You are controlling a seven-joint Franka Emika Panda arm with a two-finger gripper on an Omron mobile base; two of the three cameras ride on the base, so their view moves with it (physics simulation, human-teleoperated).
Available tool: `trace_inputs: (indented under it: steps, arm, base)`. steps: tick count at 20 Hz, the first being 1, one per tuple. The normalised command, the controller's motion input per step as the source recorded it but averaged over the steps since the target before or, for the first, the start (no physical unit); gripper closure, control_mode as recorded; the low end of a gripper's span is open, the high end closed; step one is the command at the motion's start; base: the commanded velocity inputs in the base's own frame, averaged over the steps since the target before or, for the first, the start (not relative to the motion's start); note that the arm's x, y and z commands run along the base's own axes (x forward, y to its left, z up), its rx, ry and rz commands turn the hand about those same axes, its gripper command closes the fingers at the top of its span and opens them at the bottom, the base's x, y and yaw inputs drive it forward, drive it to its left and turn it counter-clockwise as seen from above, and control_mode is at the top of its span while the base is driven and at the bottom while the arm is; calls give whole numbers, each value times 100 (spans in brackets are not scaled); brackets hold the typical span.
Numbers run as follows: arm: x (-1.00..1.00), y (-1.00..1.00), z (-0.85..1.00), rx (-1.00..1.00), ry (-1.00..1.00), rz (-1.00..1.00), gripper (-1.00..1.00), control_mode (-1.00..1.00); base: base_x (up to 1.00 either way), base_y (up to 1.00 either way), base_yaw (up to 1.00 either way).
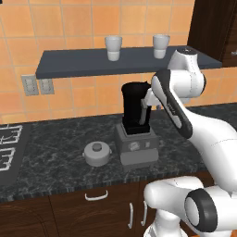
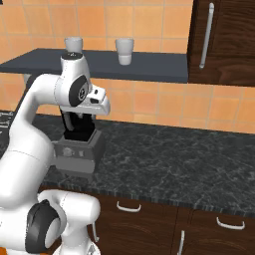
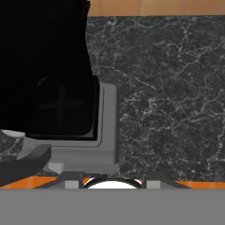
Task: Close the lid blender by securely placing the lid on top.
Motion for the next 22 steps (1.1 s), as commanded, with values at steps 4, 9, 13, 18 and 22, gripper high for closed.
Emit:
trace_inputs:
  steps: [4,9,13,18,22]
  arm:
    - [-9,10,-7,-1,0,0,-100,-100]
    - [-21,45,-22,-8,0,0,-100,-100]
    - [-39,40,-31,-8,0,0,-100,-100]
    - [-53,38,-28,-2,0,0,-100,-100]
    - [-47,53,-22,0,0,-1,-100,-100]
  base:
    - [0,0,0]
    - [0,0,0]
    - [0,0,0]
    - [0,0,0]
    - [0,0,0]
